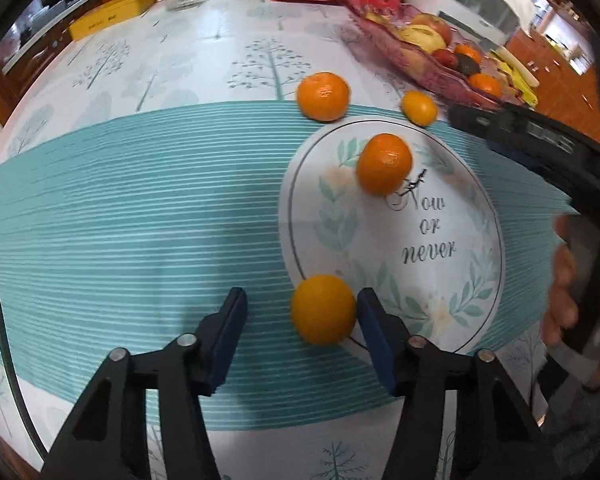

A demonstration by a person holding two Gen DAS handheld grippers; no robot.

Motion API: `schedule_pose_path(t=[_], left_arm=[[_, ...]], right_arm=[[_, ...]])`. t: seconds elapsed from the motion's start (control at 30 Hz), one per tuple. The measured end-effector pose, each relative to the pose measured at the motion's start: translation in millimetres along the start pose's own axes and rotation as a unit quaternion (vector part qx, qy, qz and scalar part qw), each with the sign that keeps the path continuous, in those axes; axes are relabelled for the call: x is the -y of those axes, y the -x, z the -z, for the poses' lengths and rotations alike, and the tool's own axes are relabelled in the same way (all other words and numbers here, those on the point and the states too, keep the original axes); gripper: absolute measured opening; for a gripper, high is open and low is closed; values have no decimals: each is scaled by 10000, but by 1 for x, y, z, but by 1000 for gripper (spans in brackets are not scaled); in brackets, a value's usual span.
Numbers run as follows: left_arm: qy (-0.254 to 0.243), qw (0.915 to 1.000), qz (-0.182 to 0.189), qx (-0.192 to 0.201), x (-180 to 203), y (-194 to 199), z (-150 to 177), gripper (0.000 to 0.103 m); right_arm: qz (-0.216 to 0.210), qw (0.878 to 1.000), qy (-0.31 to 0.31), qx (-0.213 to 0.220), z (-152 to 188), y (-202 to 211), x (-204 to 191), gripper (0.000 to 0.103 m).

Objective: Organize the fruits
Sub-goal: 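Grasp an orange with the left tool while the right tool reaches for another orange, then carry oranges into the pink bowl and open both tools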

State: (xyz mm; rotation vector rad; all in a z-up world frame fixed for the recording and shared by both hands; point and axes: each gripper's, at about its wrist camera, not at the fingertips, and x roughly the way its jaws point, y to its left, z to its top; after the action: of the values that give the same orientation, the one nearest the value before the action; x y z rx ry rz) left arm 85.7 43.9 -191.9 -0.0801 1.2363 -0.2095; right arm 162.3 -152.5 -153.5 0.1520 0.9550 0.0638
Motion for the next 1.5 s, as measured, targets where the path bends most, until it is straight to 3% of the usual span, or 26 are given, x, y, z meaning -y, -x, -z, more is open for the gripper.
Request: schedule_pose_path(t=[0.03, 0.1, 0.3, 0.6, 0.8, 0.87, 1.23, 1.5], left_arm=[[-15, 10000, -14, 50, 1, 0, 0, 48], [-58, 9998, 157, 98, 3, 0, 0, 30], [-121, 9995, 83, 293, 6, 1, -9, 30], [491, 9974, -95, 514, -28, -3, -46, 30], [681, 9962, -127, 535, -42, -3, -57, 30], [707, 9962, -116, 502, -42, -6, -57, 30], [652, 9967, -57, 477, -35, -3, -55, 30], [472, 9974, 46, 541, -22, 14, -49, 30]], right_arm=[[11, 10000, 9, 12, -1, -4, 0, 60], [44, 10000, 42, 26, -3, -14, -3, 60], [176, 9995, 259, 82, -5, -33, -9, 60], [326, 9986, 405, 106, -13, -50, -14, 59], [381, 9976, 574, 121, -15, -58, -17, 42], [364, 9972, 643, 112, -14, -58, -19, 32], [252, 9974, 679, -51, -1, -44, -19, 31], [46, 9977, 664, -120, 15, -11, -26, 31]])
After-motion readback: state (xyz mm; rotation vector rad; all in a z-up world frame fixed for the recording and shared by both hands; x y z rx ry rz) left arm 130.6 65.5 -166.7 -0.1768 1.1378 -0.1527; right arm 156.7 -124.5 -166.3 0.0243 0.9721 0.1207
